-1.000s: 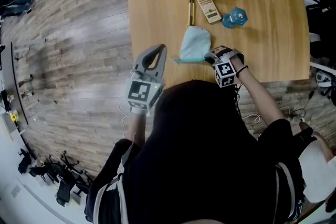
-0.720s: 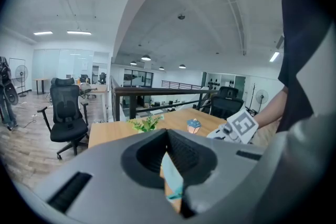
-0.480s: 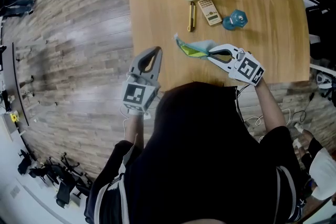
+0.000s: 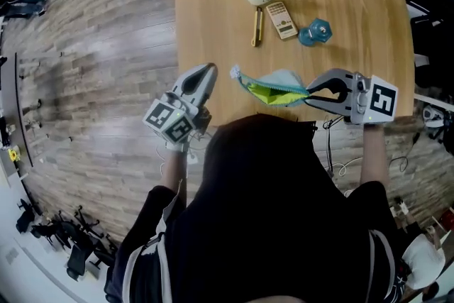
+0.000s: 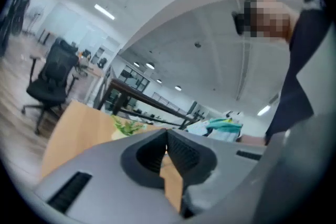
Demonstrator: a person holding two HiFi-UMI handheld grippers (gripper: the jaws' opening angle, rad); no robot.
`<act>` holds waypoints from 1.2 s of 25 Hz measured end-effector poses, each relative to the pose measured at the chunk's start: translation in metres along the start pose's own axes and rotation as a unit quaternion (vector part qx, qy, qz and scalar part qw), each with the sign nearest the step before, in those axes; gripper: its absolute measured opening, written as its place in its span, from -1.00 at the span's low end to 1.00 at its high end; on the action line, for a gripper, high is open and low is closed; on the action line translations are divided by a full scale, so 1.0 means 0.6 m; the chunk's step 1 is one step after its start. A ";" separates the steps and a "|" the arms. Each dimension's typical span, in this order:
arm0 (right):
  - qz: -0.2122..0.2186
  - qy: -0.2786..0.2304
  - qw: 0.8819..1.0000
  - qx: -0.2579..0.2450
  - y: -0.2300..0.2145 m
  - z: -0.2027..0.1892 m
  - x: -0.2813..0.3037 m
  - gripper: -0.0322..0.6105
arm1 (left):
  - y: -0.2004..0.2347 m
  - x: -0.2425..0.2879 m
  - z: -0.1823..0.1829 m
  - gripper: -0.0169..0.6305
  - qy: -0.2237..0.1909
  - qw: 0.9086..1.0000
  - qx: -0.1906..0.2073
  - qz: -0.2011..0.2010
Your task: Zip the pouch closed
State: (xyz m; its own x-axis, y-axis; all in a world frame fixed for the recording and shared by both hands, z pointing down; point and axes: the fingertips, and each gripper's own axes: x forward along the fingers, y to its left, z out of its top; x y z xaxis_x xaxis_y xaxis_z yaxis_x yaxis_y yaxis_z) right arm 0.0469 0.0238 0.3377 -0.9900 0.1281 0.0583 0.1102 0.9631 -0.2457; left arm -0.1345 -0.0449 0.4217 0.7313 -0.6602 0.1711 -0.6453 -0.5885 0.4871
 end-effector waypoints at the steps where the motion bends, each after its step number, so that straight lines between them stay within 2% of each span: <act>1: 0.017 -0.017 1.000 -0.002 0.013 0.025 -0.012 -0.79 | -0.014 0.001 0.006 -0.94 -0.010 0.998 -0.047 -0.040; 3: 0.044 -0.044 0.998 -0.016 0.033 0.065 -0.035 -0.79 | -0.049 0.003 0.017 -0.94 -0.025 0.984 -0.120 -0.128; 5: 0.061 -0.070 0.995 -0.032 0.044 0.095 -0.053 -0.79 | -0.091 0.005 0.028 -0.94 -0.030 0.964 -0.161 -0.210; 7: 0.075 -0.091 0.992 -0.041 0.054 0.114 -0.065 -0.79 | -0.138 0.002 0.039 -0.94 -0.032 0.938 -0.191 -0.287; 9: 0.087 -0.099 0.990 -0.048 0.065 0.123 -0.070 -0.79 | -0.178 -0.002 0.054 -0.94 -0.040 0.906 -0.233 -0.351; 12: 0.104 -0.099 0.988 -0.053 0.081 0.126 -0.071 -0.79 | -0.201 -0.002 0.078 -0.86 -0.065 0.864 -0.303 -0.398; 15: 0.113 -0.096 0.987 -0.057 0.093 0.125 -0.069 -0.79 | -0.199 -0.003 0.095 -0.84 -0.091 0.834 -0.350 -0.416; 17: 0.114 -0.092 0.987 -0.059 0.097 0.125 -0.068 -0.79 | -0.200 -0.002 0.097 -0.84 -0.093 0.824 -0.366 -0.421; 20: 0.118 -0.087 0.987 -0.062 0.102 0.123 -0.067 -0.79 | -0.209 -0.001 0.093 -0.83 -0.083 0.818 -0.370 -0.432; 22: 0.121 -0.086 0.987 -0.064 0.104 0.123 -0.065 -0.79 | -0.213 0.000 0.094 -0.67 -0.080 0.811 -0.376 -0.441; 26: 0.126 -0.084 0.986 -0.070 0.109 0.127 -0.062 -0.79 | -0.214 0.001 0.096 -0.62 -0.088 0.798 -0.388 -0.453; 30: 0.140 -0.109 0.980 -0.085 0.123 0.151 -0.067 -0.79 | -0.222 -0.005 0.104 -0.16 -0.103 0.777 -0.400 -0.476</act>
State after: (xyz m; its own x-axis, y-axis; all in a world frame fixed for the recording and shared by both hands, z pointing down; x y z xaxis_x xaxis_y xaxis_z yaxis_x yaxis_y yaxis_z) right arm 0.0869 0.0683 0.2297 -0.9119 0.3580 -0.2005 0.3757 0.9250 -0.0570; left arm -0.0645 0.0065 0.3027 0.6893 -0.2128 -0.6925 0.5695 -0.4318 0.6995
